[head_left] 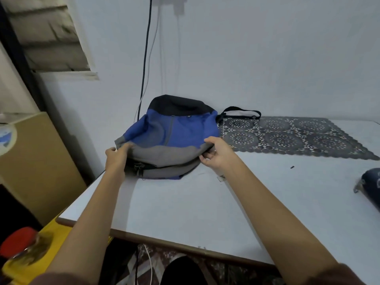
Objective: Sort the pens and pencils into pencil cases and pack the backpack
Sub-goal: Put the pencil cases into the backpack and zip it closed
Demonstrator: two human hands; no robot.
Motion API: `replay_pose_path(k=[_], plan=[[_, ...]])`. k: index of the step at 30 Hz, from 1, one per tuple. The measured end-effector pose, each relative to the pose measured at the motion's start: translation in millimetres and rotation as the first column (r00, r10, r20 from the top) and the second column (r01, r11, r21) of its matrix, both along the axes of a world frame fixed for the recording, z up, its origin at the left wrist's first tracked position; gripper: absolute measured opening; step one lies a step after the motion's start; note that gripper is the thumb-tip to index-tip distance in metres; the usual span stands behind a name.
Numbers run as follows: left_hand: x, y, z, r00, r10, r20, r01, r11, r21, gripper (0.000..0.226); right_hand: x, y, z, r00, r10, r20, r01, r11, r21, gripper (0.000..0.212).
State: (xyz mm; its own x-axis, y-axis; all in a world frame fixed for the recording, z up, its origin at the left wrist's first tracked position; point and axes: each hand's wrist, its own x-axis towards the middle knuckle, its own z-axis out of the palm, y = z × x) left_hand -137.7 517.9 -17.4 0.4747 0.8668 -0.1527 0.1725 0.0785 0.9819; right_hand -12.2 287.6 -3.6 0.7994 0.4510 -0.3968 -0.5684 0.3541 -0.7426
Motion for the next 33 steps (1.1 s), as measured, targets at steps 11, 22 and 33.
replay_pose_path(k=[11,22,33], plan=[[-1,-12,11,0.958,-0.286,0.002,0.286,0.957,-0.041,0.046,21,-19,3,0.95,-0.131,0.282,0.198,0.954,-0.224,0.051],[38,-114,12,0.924,-0.311,0.224,0.315,0.949,0.022,0.019,23,-113,23,0.857,-0.18,0.483,0.335,0.907,-0.255,0.016],[46,-211,6,0.864,-0.432,0.258,0.447,0.894,-0.001,0.006,12,-226,13,0.859,-0.308,0.409,0.42,0.881,-0.218,0.039]])
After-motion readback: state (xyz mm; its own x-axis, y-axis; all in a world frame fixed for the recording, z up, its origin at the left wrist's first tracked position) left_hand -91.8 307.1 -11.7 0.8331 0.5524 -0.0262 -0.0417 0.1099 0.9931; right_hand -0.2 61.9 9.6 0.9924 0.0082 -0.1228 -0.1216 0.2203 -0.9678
